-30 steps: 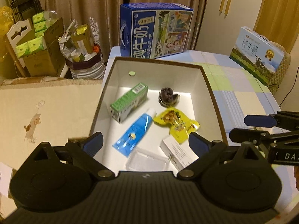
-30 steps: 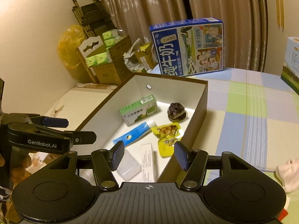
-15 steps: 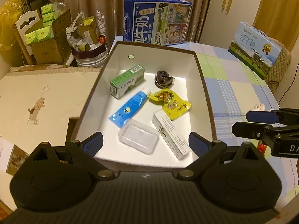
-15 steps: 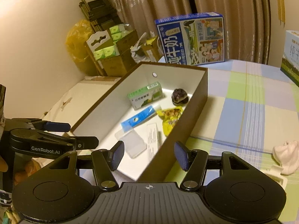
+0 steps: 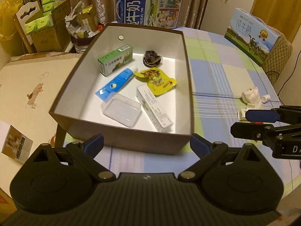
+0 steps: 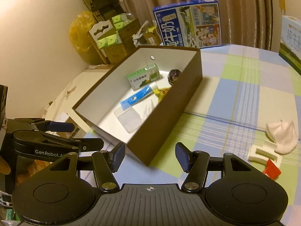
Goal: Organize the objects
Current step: 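Withdraw both tools from the box toward the white clip and red candy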
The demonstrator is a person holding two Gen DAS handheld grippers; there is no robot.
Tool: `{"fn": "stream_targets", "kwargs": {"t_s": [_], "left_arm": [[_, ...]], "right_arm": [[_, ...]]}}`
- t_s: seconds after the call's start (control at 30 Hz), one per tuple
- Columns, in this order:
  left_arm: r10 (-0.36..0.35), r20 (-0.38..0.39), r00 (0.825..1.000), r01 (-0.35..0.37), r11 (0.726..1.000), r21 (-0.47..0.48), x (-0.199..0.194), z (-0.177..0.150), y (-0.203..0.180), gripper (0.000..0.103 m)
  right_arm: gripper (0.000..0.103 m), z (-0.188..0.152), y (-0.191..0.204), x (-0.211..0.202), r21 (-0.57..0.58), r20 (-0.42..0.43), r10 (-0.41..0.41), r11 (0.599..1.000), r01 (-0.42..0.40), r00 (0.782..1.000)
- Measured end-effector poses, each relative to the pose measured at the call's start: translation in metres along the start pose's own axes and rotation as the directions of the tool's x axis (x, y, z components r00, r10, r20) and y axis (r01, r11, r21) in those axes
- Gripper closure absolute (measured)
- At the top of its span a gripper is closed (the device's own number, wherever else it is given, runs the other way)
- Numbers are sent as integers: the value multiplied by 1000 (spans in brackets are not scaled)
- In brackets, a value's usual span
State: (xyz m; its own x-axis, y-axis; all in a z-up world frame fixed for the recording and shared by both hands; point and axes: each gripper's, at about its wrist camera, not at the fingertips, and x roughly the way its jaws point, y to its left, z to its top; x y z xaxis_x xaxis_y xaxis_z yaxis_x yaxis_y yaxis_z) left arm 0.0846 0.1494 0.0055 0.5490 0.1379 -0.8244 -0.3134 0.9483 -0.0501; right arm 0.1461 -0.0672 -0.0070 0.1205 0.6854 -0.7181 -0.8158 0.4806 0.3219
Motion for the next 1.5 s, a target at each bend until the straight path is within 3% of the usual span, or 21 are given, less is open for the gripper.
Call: {"fn": "stream_targets", "kwargs": {"t_s": [0.33, 0.67, 1.07, 1.5], "left_arm": [[-11, -28, 1000, 11, 1000, 14, 4, -12, -43, 7], [-55, -65, 996, 57, 997, 45, 19, -18, -92, 7], [-134, -84, 987, 146, 978, 146, 42, -8, -158, 7], [-132, -127, 983, 160, 956, 247, 95, 10, -202, 7]], "right_arm": [[46, -22, -37, -25, 42, -32, -5, 999, 7, 999], [46, -47, -94, -51, 148, -60, -87, 984, 95, 994], [46, -71, -154, -73, 325, -71, -219, 917, 230, 973], [46, -73, -177, -64, 418, -76, -251, 870, 259, 965]]}}
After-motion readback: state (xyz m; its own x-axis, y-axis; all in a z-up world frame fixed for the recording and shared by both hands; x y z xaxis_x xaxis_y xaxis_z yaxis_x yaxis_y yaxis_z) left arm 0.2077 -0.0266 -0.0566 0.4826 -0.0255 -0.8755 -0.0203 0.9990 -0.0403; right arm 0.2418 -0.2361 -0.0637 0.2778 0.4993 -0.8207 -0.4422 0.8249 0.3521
